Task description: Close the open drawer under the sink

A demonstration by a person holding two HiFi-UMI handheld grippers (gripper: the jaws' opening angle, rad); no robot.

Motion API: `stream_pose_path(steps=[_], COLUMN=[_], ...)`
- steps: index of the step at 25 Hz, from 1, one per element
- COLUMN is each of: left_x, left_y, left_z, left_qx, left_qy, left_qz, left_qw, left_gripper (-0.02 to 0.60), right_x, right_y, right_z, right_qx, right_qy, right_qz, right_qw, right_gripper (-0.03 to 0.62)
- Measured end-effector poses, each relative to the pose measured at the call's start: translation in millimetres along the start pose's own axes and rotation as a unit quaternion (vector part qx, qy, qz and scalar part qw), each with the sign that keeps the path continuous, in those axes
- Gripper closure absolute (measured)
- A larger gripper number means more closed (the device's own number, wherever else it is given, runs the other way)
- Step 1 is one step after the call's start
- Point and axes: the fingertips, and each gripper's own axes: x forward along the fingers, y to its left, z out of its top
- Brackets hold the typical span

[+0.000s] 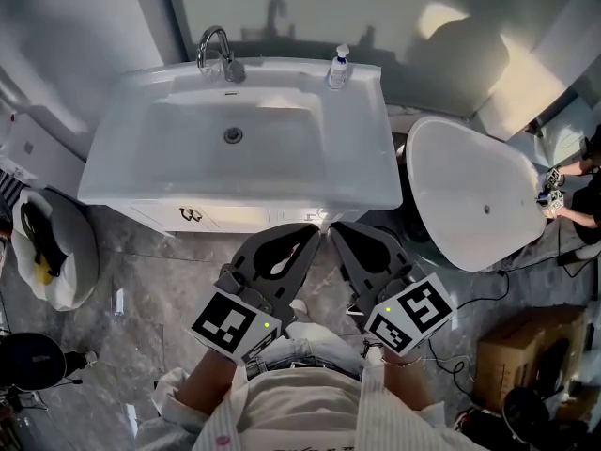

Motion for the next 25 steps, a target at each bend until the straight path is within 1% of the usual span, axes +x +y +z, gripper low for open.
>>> stream_pose_path(steps=[10, 25], left_x=[-4.0, -9.8], left_y=[-2.1, -3.3], left_z=[-0.3, -5.7], left_qx=[0.001, 0.000], left_qy=[0.004, 0.006], left_qz=[-0.003, -0.009], left_qw=[1.0000, 0.9999], left_gripper=[0.565, 0.565], right_x=[3.6, 2.4], right_y=[5.6, 9.7], right_z=[-4.3, -16.4], right_qx=[-0.001, 0.007], right_qy=[0.013, 0.021], right_qz=[0.004, -0.005], right_qw=[1.000, 1.000], right_gripper=[0.585, 0.585])
